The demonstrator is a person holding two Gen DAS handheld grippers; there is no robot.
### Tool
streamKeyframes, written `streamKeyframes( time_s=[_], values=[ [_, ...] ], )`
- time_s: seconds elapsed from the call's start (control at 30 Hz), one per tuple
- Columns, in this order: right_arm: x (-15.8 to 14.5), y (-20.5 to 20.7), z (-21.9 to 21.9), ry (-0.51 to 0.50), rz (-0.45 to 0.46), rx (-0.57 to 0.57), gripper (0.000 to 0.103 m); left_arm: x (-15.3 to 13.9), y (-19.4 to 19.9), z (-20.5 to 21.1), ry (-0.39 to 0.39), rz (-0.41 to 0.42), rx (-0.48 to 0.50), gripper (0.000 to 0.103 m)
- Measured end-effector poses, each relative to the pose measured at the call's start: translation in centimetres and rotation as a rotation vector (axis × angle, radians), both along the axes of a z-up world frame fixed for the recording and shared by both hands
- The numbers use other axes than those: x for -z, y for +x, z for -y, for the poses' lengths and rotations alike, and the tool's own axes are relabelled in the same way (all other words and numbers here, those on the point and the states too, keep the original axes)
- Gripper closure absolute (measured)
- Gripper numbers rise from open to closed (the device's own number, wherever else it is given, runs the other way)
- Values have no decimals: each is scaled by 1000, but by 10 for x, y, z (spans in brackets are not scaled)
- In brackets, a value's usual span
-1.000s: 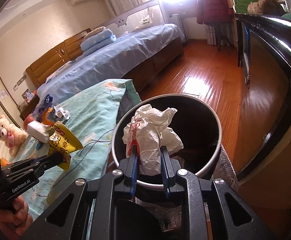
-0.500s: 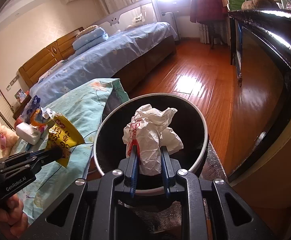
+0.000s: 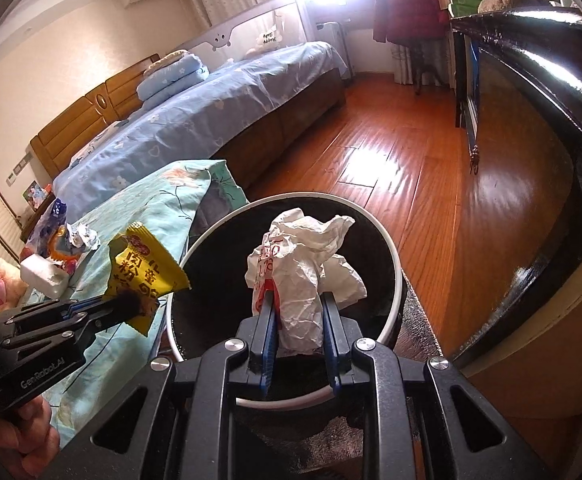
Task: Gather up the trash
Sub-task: 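Carry the tissue and wrapper over the bin and open both tools, then move both open tools back over the table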
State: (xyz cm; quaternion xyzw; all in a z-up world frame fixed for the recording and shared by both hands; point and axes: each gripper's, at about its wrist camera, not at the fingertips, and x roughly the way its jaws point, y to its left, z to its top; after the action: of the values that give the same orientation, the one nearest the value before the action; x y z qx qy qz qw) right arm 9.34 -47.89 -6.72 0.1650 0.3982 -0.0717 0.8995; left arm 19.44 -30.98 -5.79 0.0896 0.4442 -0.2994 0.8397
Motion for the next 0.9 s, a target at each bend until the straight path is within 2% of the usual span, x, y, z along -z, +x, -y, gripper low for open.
streamKeyframes(
  time_s=[0.23,0.33,0.37,0.4,0.43,0.47,0.67,0.83,0.9],
  values=[
    [6,5,6,13,-16,6,79,4,6,11,9,-14,8,94],
    [8,7,9,16,-24,12,78,5,8,15,8,-22,9,90],
    [8,9,9,18,-26,13,76,5,8,15,7,-25,6,80],
    [9,10,11,19,-29,15,69,5,9,13,6,-25,1,60],
    [9,10,12,22,-30,19,59,4,9,12,3,-19,-6,51],
    [10,10,13,29,-27,20,57,2,8,10,-2,-6,-13,46],
    [9,8,13,45,-24,24,52,-2,4,-12,-29,4,-55,46],
    [5,8,3,45,-16,6,38,-2,-4,-35,-37,10,-92,46],
    [3,8,-2,44,-11,-4,36,-2,-8,-45,-40,12,-108,46]
  ],
)
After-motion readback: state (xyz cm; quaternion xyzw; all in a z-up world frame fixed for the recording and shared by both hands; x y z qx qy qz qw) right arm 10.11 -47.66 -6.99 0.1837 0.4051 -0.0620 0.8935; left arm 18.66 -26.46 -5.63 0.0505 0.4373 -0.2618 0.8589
